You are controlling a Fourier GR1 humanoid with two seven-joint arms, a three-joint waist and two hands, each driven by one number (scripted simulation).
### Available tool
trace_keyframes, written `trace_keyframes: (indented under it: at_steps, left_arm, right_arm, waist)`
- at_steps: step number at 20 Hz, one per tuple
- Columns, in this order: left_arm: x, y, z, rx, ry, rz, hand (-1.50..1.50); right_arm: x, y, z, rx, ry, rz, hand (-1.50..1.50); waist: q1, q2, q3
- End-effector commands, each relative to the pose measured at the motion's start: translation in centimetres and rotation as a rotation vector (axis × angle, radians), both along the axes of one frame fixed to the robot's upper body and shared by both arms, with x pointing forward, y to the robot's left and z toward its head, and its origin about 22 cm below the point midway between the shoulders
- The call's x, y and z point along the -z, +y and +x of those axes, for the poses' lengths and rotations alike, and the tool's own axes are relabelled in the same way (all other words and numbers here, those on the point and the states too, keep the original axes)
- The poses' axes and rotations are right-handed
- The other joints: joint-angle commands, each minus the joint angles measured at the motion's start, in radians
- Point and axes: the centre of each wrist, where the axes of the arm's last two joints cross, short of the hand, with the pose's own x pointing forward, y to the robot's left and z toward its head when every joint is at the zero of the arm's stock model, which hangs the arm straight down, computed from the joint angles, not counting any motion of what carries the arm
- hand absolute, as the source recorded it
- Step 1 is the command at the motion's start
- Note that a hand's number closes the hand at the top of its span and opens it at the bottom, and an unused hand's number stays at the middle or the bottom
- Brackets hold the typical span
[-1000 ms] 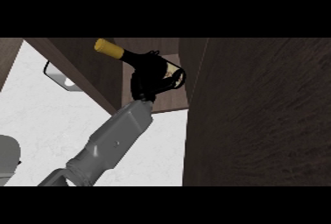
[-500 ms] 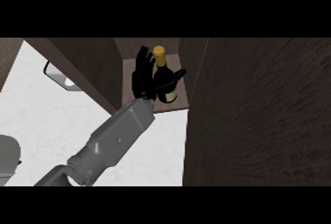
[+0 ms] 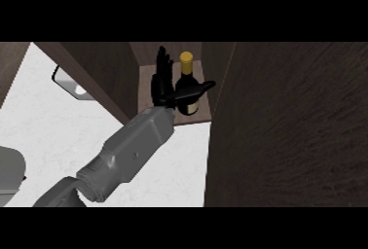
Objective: Pick up the wine, place it into the cabinet and close the cabinet
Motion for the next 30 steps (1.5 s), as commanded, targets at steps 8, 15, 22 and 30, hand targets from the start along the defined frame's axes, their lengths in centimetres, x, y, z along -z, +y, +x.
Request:
trace_keyframes:
  at_steps: [8,15,22,30]
  left_arm:
    - [0.0,-1.1,-1.0,0.019,-0.091,-0.015,-1.50]
    - [-0.1,-2.9,-2.6,0.076,-0.093,-0.079,-1.50]
    - [0.7,-3.2,-3.6,0.144,-0.114,-0.058,-1.50]
    - [3.1,-2.8,-5.8,0.151,-0.126,-0.032,-1.50]
  right_arm:
    - [-0.2,-0.2,-1.2,0.014,-0.014,-0.003,-1.50]
    - [0.5,-0.6,-0.5,0.020,0.025,-0.004,-1.50]
    - [0.5,0.0,-0.6,0.037,0.034,-0.008,-1.50]
    - [0.4,-1.7,-1.0,0.066,0.050,0.003,-1.50]
  waist:
    - [0.024,-0.010,0.000]
    - [0.043,-0.015,0.001]
    - [0.067,-0.019,0.001]
    - [0.098,-0.026,0.001]
